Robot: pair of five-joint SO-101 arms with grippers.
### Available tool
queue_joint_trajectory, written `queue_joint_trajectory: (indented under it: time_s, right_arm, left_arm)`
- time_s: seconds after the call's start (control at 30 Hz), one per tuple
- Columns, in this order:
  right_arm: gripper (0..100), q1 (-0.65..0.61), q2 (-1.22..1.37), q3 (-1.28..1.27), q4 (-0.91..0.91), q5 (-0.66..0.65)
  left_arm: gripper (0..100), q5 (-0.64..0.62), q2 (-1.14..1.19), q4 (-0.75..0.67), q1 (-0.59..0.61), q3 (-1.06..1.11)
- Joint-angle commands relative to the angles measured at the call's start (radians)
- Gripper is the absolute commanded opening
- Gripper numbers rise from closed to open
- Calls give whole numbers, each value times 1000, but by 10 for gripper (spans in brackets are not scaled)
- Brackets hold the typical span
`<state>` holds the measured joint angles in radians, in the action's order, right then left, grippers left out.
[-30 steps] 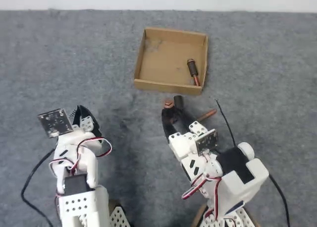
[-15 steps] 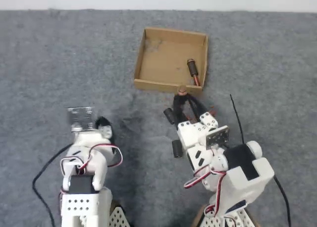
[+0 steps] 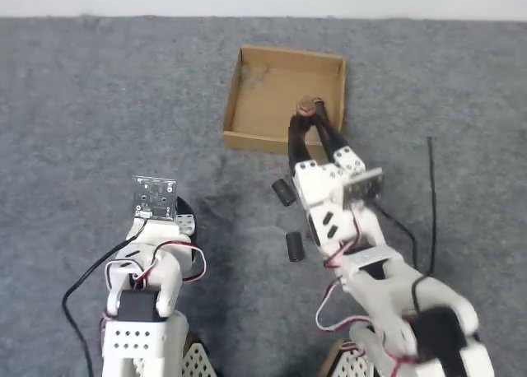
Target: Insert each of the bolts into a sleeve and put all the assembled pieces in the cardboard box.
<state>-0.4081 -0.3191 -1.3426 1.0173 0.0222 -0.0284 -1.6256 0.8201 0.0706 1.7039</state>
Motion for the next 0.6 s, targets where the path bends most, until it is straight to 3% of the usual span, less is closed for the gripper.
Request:
queue_joint_trajectory:
  time_s: [0.0, 0.23, 0.57]
  right_arm:
    - [6, 8, -151, 163, -300, -15]
    - [6, 10, -142, 505, -863, -15]
    - [6, 12, 182, 1016, -1211, -15]
  left_arm:
    - [11, 15, -17, 8, 0, -12]
    - [11, 15, -17, 8, 0, -12]
    - [11, 17, -15, 6, 0, -12]
